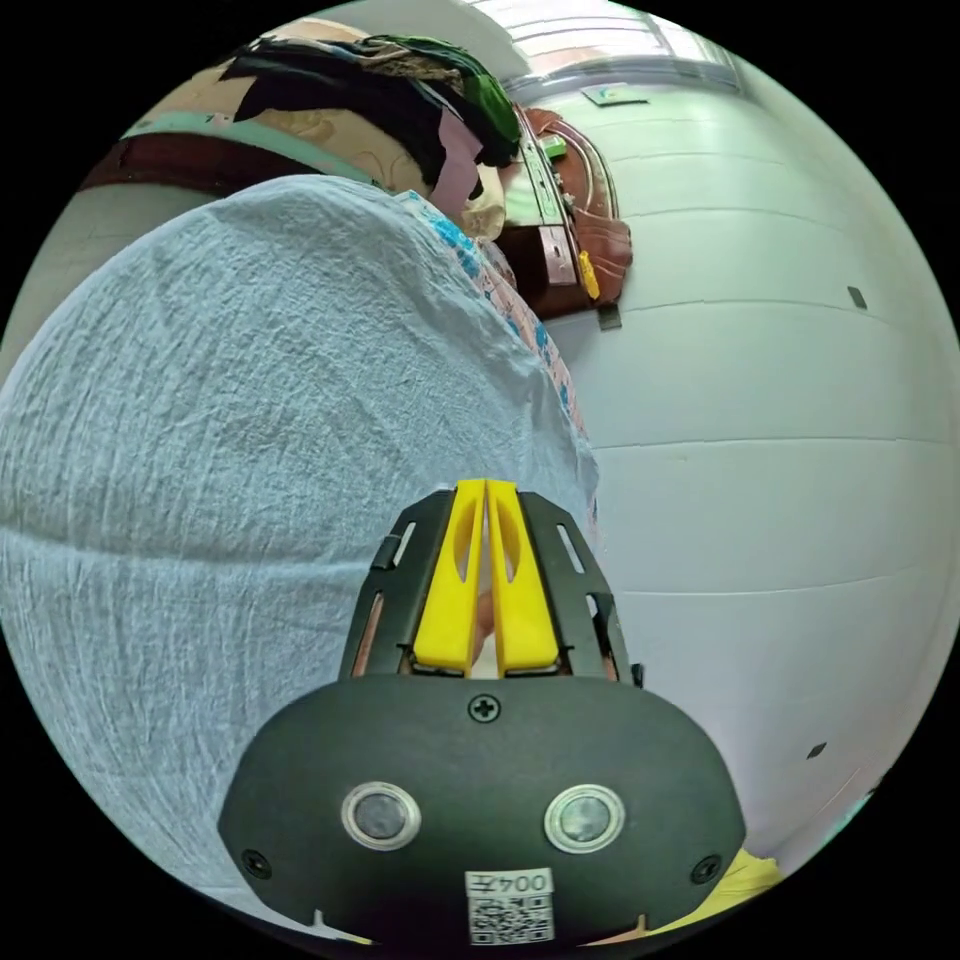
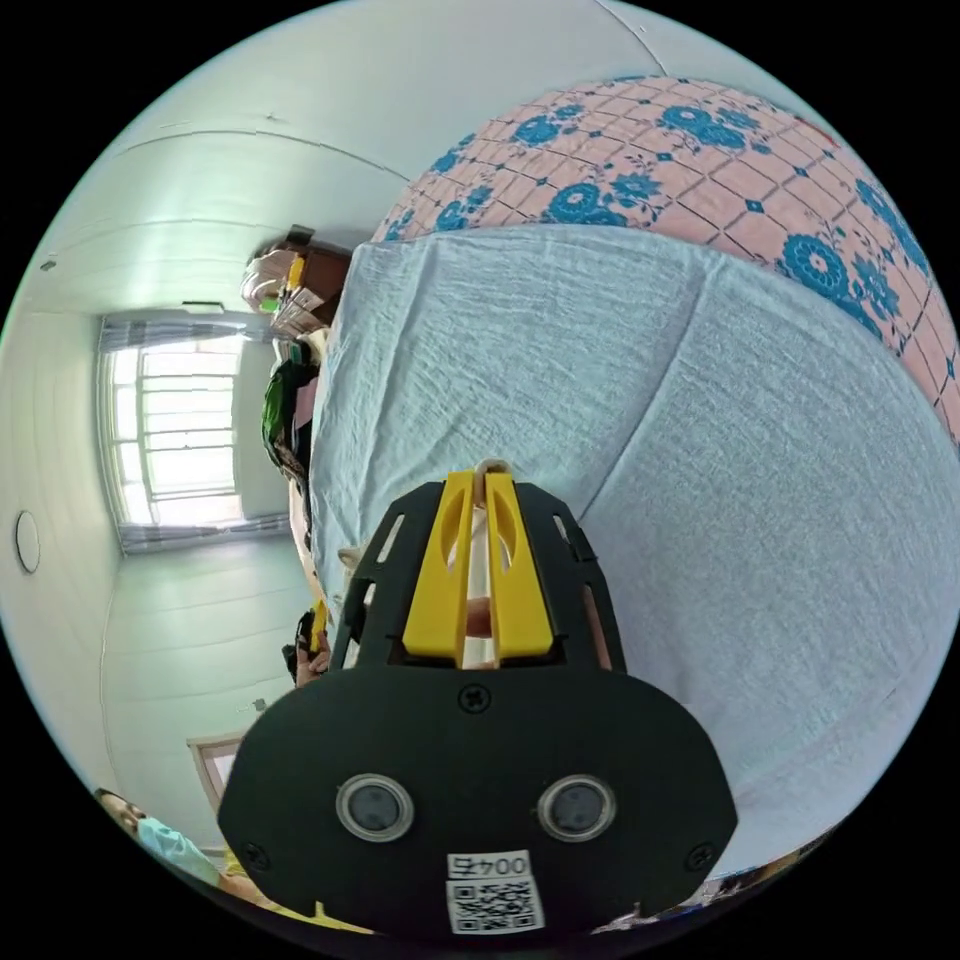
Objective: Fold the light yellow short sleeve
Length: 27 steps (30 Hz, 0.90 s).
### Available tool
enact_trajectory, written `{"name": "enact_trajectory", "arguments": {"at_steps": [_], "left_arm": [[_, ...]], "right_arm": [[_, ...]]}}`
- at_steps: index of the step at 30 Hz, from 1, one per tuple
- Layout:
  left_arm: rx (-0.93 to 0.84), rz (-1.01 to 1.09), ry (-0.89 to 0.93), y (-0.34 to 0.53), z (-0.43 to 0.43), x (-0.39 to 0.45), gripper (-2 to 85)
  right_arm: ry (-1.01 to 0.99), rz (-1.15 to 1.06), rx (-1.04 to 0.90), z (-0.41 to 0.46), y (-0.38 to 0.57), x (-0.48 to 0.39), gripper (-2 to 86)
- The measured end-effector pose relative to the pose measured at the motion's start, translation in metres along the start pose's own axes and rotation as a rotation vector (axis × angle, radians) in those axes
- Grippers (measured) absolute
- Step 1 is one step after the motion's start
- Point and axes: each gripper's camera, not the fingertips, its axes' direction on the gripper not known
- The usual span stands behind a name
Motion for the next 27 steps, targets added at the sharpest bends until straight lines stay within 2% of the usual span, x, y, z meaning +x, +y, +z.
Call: {"name": "enact_trajectory", "arguments": {"at_steps": [3,6,9,11,13,18,23,27], "left_arm": [[0.059,-0.063,0.085,0.006,0.000,-0.015,0.9],[0.145,-0.038,0.140,0.017,-0.011,-0.016,1.3],[0.166,0.126,0.119,0.034,-0.028,0.006,1.7],[0.156,0.300,0.078,0.057,-0.047,0.030,2.1],[0.126,0.410,0.060,0.081,-0.062,0.043,2.3],[-0.030,0.666,-0.133,0.174,-0.095,0.068,3.0],[-0.266,0.928,-0.485,0.303,-0.077,0.082,4.1],[-0.259,0.994,-0.614,0.355,-0.058,0.100,4.0]], "right_arm": [[-0.030,0.076,0.054,0.016,-0.003,0.012,6.0],[-0.087,0.108,0.141,0.021,0.002,0.018,7.7],[-0.142,0.059,0.180,0.019,0.015,0.012,8.0],[-0.148,-0.051,0.259,0.003,0.040,-0.003,8.0],[-0.119,-0.151,0.240,-0.007,0.060,-0.014,8.8],[0.041,-0.401,0.165,-0.020,0.140,-0.024,8.5],[0.244,-0.532,0.067,0.012,0.254,0.001,8.1],[0.319,-0.548,0.028,0.046,0.311,0.012,8.2]]}}
